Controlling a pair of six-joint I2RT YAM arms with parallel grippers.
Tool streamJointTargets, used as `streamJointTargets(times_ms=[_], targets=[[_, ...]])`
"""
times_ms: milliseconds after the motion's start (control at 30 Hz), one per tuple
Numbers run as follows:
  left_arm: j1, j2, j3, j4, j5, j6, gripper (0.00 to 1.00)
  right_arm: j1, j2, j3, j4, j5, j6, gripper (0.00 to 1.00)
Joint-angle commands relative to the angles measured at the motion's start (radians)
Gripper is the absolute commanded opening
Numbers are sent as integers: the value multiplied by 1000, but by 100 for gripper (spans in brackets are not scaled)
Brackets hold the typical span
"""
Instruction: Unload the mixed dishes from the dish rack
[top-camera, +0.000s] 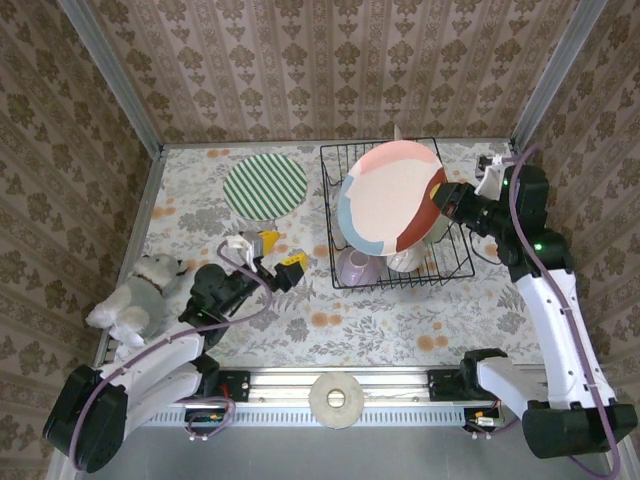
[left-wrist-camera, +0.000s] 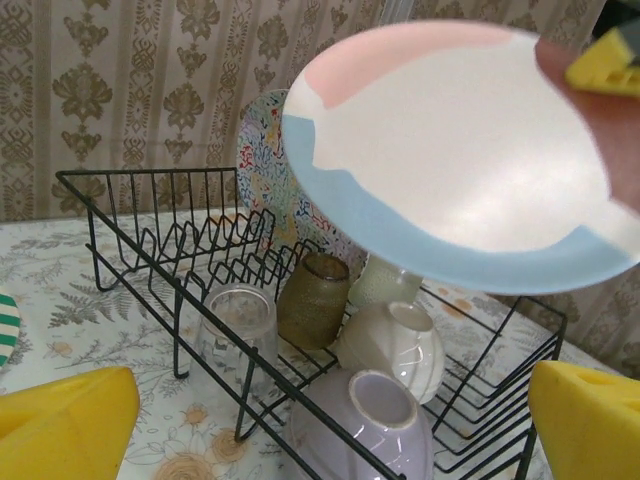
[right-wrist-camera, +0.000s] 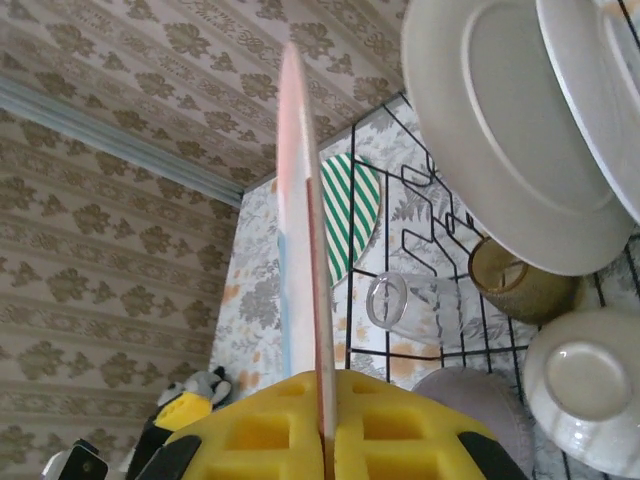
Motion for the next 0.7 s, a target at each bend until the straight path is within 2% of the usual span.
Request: streamJointTargets(times_ms=[0, 100, 233, 433, 667], targets=[[29, 25, 69, 3, 116, -125, 100, -57, -37, -112, 309, -227, 176, 0], [50, 65, 100, 22, 146, -211, 100, -95, -39, -225, 502, -296, 288, 0], [92, 134, 131, 65, 164, -395, 100, -101, -44, -299, 588, -319, 300, 0], [167, 250, 200, 157, 321, -619, 100, -109, -23, -380, 687, -355, 332, 0], [177, 447, 279, 329, 473, -827, 100, -109, 4, -446, 768, -402, 374, 0]])
